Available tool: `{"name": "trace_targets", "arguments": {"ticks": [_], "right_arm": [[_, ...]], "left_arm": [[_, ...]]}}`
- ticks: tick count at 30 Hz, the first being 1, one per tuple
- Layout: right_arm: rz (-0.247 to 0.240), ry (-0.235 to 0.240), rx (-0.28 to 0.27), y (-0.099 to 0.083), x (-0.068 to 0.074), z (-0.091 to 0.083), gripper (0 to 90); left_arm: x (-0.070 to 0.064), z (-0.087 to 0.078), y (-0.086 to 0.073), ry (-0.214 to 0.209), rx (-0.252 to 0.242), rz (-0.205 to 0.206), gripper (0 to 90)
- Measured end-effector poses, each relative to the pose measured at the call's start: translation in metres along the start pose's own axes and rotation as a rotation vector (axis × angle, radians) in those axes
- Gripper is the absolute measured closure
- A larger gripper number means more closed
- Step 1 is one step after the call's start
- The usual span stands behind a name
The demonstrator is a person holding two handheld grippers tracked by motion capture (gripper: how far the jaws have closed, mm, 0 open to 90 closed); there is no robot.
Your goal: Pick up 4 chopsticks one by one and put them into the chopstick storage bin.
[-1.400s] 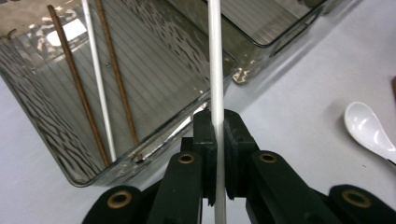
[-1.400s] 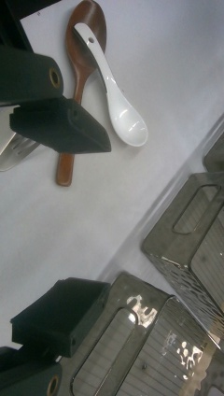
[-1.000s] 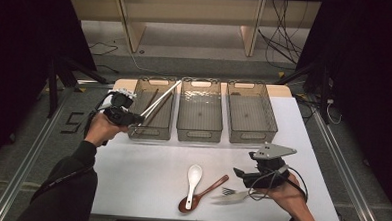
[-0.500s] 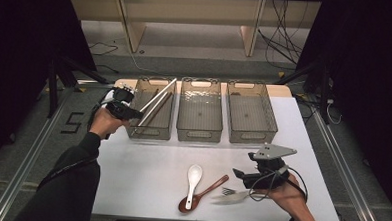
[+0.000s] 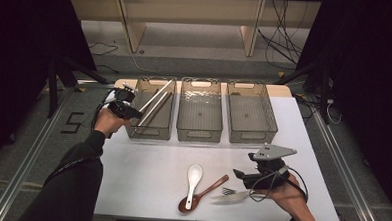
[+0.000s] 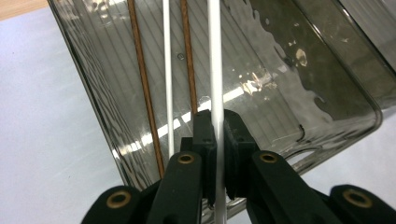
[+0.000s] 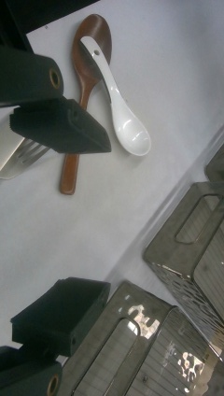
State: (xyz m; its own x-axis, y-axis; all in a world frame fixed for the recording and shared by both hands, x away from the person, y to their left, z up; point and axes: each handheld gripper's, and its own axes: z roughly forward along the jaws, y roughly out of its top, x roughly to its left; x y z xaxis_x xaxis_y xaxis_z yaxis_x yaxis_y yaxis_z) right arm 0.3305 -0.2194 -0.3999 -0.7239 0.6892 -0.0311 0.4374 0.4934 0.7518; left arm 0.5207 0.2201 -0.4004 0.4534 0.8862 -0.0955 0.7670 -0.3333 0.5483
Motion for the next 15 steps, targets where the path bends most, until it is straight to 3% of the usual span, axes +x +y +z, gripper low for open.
{"name": "trace_targets", "arguments": {"ticks": [5,9,12,15], "right_arm": [[0.002,-0.001,-0.001,0.0,0.0,0.0,28.4],[-0.001,-0.001,0.001,0.0,0.001,0.0,28.7],[0.001,0.001,0.001,0.0,0.0,0.0,28.7],[0.002,0.005,0.007,0.0,0.0,0.001,28.7]], "left_arm": [[-0.002,0.006,0.002,0.021,0.015,0.004,84.2],[-0.001,0.01,0.003,0.042,-0.007,-0.018,83.5],[0.0,0.011,0.003,0.047,-0.017,-0.024,76.1],[-0.001,0.009,0.003,0.022,-0.033,-0.049,70.8]]}}
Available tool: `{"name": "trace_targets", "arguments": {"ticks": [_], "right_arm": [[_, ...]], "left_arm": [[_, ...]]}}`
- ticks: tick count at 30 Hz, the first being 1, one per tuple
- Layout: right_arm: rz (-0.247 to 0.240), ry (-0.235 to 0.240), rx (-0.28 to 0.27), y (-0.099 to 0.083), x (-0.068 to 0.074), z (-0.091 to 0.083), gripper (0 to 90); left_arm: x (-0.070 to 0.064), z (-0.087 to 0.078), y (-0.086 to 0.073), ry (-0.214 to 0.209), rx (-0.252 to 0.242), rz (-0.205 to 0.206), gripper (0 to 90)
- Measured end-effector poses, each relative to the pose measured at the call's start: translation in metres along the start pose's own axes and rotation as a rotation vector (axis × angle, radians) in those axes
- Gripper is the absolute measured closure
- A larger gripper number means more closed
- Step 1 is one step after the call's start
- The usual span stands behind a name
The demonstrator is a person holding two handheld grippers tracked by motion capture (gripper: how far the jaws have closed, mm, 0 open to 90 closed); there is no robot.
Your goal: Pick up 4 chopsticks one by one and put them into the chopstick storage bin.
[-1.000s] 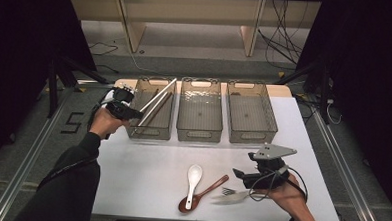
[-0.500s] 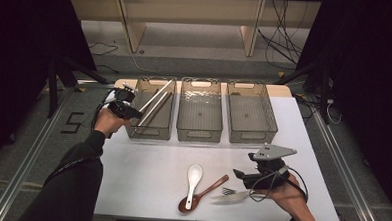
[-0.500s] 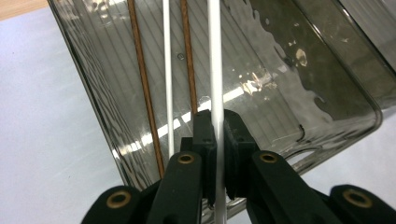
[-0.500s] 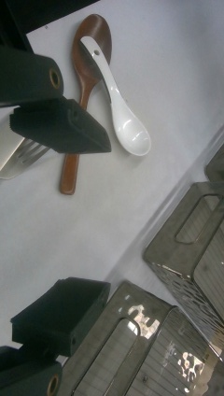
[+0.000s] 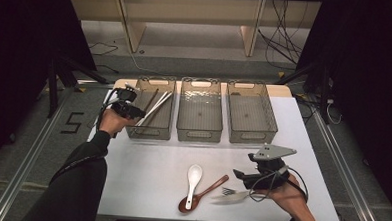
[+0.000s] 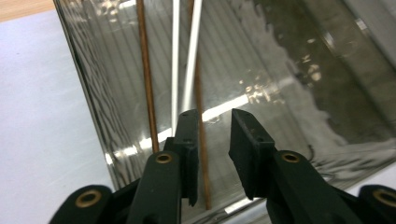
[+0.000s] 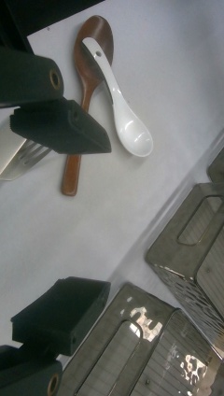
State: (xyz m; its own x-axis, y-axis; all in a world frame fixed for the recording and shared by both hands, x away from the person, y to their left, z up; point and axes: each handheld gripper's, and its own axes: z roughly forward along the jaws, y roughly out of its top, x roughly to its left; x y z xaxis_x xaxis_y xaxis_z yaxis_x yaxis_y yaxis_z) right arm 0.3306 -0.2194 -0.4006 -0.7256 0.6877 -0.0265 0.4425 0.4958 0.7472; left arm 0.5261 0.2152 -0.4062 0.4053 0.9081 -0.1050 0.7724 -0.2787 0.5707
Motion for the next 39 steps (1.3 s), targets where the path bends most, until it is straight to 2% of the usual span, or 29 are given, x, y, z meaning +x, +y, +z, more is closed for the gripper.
{"name": "trace_targets", "arguments": {"ticks": [3,6,9,12,15,19,22,25,27,31,39], "right_arm": [[0.0,0.0,0.001,0.0,0.0,0.0,28.7],[-0.001,-0.003,0.0,0.0,0.0,0.0,28.7],[0.0,-0.003,0.0,0.0,0.0,-0.001,28.7],[-0.004,-0.005,0.009,0.0,-0.001,-0.001,28.7],[-0.001,-0.005,0.013,0.0,-0.001,-0.001,28.5],[-0.001,-0.008,0.016,-0.001,-0.002,-0.002,28.5],[-0.001,-0.008,0.019,-0.001,-0.002,-0.002,28.4],[-0.006,-0.007,0.026,-0.001,-0.002,-0.002,28.3],[-0.01,-0.009,0.03,-0.002,-0.002,-0.001,28.3],[-0.012,-0.011,0.038,-0.003,-0.002,0.0,28.1],[-0.01,-0.014,0.035,-0.004,-0.001,-0.001,28.1]], "left_arm": [[-0.002,-0.006,-0.001,-0.012,-0.015,0.01,63.4],[-0.006,-0.016,-0.001,-0.045,-0.033,0.01,56.9],[-0.012,-0.029,-0.004,-0.062,-0.068,0.014,47.3],[-0.018,-0.042,-0.011,-0.091,-0.106,0.012,40.5],[-0.025,-0.052,-0.019,-0.118,-0.121,0.025,34.8],[-0.033,-0.063,-0.033,-0.154,-0.144,0.038,31.7],[-0.039,-0.066,-0.043,-0.156,-0.132,0.047,29.7],[-0.047,-0.067,-0.052,-0.186,-0.119,0.054,28.8],[-0.053,-0.068,-0.056,-0.183,-0.111,0.076,27.6],[-0.065,-0.07,-0.061,-0.204,-0.11,0.093,24.9],[-0.086,-0.072,-0.072,-0.201,-0.099,0.136,20.6]]}}
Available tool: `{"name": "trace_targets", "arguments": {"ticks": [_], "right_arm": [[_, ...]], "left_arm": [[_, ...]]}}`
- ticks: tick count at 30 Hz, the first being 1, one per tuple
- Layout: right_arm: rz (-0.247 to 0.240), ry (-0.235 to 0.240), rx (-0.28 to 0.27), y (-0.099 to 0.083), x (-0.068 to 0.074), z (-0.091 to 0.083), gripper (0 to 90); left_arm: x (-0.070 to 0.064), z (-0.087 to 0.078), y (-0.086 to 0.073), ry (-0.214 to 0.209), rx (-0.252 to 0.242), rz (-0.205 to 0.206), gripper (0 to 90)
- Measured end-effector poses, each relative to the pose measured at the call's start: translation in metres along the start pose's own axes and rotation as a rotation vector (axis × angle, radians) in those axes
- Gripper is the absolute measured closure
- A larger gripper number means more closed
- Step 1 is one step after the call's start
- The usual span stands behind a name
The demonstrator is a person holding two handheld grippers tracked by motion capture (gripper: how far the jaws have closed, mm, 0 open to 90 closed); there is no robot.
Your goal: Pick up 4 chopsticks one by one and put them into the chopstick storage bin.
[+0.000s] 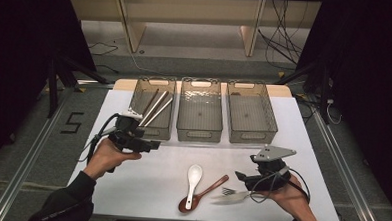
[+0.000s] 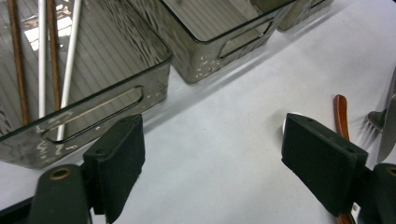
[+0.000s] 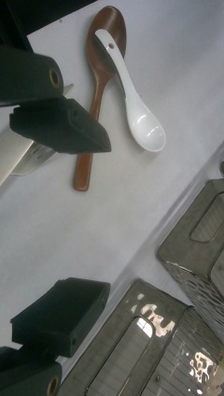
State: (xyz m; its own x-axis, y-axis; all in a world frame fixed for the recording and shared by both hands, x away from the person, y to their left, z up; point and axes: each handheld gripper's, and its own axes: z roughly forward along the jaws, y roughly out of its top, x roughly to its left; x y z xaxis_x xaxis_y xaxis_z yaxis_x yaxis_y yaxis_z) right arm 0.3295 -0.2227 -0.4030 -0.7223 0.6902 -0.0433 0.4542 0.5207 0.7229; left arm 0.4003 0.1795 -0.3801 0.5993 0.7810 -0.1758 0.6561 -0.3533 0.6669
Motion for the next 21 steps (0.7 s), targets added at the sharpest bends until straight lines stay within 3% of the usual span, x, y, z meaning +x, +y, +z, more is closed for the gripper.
{"name": "trace_targets", "arguments": {"ticks": [21], "right_arm": [[-0.006,0.005,0.0,0.0,0.002,0.002,27.9]], "left_arm": [[-0.028,0.01,-0.018,0.007,0.059,0.013,15.5]]}}
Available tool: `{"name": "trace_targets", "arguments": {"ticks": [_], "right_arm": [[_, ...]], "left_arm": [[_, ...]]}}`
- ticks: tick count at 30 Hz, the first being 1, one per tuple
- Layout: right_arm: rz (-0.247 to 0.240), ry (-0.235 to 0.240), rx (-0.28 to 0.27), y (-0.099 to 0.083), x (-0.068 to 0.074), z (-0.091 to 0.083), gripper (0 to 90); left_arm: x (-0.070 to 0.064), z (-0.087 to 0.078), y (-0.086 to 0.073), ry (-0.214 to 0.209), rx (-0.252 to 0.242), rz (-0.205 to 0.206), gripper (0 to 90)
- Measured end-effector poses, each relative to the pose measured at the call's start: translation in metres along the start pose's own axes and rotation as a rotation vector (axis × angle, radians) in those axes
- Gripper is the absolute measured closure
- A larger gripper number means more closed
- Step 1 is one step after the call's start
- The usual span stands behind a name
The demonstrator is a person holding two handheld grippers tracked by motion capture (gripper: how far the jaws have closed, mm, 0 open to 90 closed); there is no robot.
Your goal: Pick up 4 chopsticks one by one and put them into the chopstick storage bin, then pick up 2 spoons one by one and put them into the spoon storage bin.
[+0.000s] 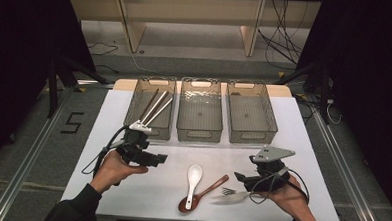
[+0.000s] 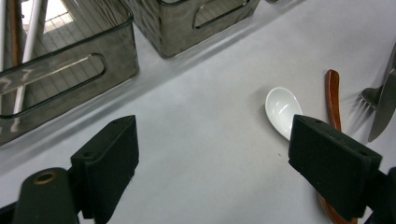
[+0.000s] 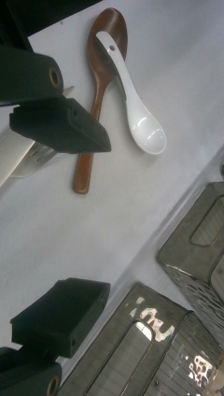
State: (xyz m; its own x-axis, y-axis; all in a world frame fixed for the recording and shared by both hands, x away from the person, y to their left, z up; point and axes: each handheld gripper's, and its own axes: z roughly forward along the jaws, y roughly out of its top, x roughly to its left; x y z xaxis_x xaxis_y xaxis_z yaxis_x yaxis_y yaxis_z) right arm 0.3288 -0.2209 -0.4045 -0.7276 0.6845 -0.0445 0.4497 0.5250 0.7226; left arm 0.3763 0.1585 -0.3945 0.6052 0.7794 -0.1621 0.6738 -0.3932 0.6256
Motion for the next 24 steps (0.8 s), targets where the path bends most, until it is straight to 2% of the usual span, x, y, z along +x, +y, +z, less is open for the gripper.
{"name": "trace_targets", "arguments": {"ticks": [8,17,24], "right_arm": [[0.005,-0.002,0.0,0.0,0.0,0.0,27.9],[0.002,-0.004,0.002,0.0,0.0,0.0,27.9],[0.005,-0.004,0.002,-0.001,-0.001,0.0,27.9]], "left_arm": [[-0.011,0.007,-0.003,-0.022,0.03,0.007,15.4],[-0.022,0.016,-0.004,-0.023,0.059,0.024,15.3],[-0.031,0.032,-0.004,-0.025,0.095,0.015,15.5]]}}
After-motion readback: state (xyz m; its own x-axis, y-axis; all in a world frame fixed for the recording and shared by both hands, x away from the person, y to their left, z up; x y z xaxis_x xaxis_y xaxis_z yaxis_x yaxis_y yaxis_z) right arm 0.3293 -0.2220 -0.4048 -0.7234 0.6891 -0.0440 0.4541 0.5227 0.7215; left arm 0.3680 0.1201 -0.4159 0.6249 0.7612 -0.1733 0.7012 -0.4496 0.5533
